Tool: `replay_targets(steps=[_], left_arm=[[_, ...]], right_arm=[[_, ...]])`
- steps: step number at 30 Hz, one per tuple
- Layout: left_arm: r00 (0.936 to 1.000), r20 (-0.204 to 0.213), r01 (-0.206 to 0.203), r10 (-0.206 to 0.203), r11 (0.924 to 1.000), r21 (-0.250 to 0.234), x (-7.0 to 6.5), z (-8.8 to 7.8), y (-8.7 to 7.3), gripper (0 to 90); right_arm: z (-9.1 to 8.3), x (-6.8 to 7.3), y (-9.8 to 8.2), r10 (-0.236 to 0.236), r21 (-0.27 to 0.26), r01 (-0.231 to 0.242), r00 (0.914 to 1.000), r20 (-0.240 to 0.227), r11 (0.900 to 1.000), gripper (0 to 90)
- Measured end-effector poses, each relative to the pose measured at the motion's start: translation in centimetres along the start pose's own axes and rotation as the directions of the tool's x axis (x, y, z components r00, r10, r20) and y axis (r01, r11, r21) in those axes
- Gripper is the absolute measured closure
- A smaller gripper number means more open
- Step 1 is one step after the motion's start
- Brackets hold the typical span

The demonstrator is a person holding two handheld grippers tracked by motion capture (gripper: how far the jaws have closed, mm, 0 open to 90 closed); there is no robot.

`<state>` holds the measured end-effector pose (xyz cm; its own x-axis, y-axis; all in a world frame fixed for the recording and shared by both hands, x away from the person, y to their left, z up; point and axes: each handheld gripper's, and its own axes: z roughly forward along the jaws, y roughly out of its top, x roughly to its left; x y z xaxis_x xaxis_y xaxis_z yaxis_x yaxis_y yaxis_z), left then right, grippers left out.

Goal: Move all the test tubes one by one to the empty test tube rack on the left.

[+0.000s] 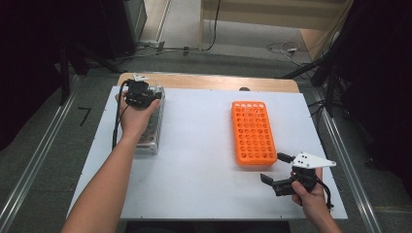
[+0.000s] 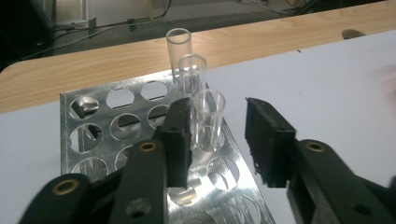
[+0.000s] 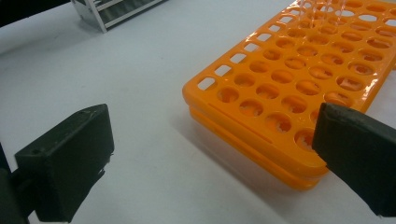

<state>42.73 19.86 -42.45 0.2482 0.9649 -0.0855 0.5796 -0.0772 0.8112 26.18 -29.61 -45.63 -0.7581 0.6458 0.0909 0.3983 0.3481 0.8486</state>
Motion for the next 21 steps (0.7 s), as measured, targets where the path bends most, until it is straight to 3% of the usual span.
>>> replay_targets(steps=[6,12,21], left_arm=[[0.9989,0.042,0.020,-0.019,0.9991,-0.038,0.0,-1.6,-0.8,38.4],[0.9969,0.074,0.033,-0.028,0.9968,-0.072,-0.2,-3.3,-1.8,30.1],[0.9920,0.125,-0.007,0.021,0.9937,-0.112,-2.0,-6.3,-3.5,16.6]], right_arm=[[0.1,0.0,0.1,-0.003,-0.001,0.003,1.0000,0.001,1.000,0.0],[0.2,0.1,0.3,-0.001,0.002,0.001,1.0000,0.003,1.000,0.0],[0.3,-0.2,0.6,0.005,-0.001,-0.005,1.0000,0.008,1.000,0.0]])
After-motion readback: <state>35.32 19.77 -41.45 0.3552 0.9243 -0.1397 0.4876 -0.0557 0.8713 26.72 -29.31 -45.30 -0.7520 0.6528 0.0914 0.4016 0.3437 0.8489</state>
